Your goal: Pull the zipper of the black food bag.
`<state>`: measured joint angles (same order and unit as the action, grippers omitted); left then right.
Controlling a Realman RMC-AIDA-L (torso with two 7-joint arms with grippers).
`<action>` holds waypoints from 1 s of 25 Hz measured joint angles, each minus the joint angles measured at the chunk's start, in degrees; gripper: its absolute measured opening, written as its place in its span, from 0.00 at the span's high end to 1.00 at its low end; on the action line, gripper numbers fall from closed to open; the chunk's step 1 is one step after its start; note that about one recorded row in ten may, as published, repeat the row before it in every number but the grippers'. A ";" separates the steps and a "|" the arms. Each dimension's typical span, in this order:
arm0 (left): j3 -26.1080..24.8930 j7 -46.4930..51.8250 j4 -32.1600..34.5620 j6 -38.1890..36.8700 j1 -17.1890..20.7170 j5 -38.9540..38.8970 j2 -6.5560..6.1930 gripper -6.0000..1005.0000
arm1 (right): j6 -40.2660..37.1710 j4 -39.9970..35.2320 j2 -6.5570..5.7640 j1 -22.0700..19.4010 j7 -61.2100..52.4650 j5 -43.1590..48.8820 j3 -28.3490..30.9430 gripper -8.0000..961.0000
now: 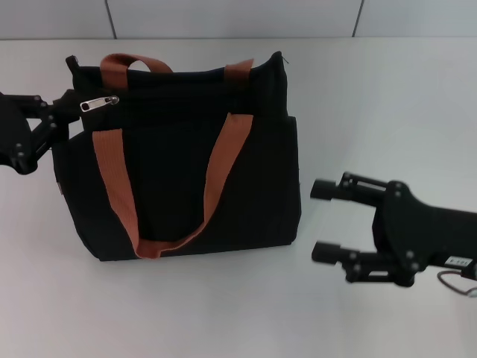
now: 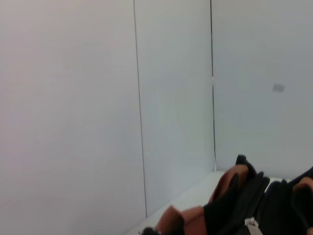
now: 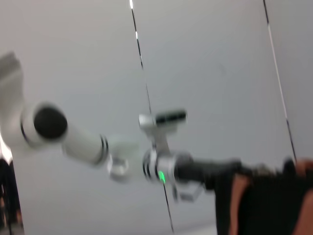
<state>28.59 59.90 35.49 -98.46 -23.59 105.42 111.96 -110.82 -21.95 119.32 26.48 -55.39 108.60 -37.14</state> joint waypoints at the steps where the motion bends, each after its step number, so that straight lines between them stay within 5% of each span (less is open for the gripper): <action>1: -0.04 -0.24 -0.10 -0.24 0.10 -0.53 0.09 0.85 | -3.02 1.61 0.02 1.44 -3.39 -0.65 3.04 0.16; 6: -0.09 -1.88 -0.21 -0.46 0.62 -2.38 1.23 0.97 | -4.34 2.80 0.06 7.07 -20.03 -6.43 4.39 0.16; 18: -0.19 -2.66 -0.53 -0.50 0.76 -3.92 2.23 0.96 | 4.72 -0.72 -0.03 21.21 -51.66 -7.54 3.97 0.19; 25: -0.19 -2.68 -0.51 -0.54 0.43 -4.31 2.85 0.96 | 13.33 -6.41 -0.01 25.86 -62.68 -7.55 -4.48 0.20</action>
<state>28.40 57.21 34.98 -98.99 -23.16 101.11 114.82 -97.49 -28.36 119.31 52.35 -118.07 101.06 -41.63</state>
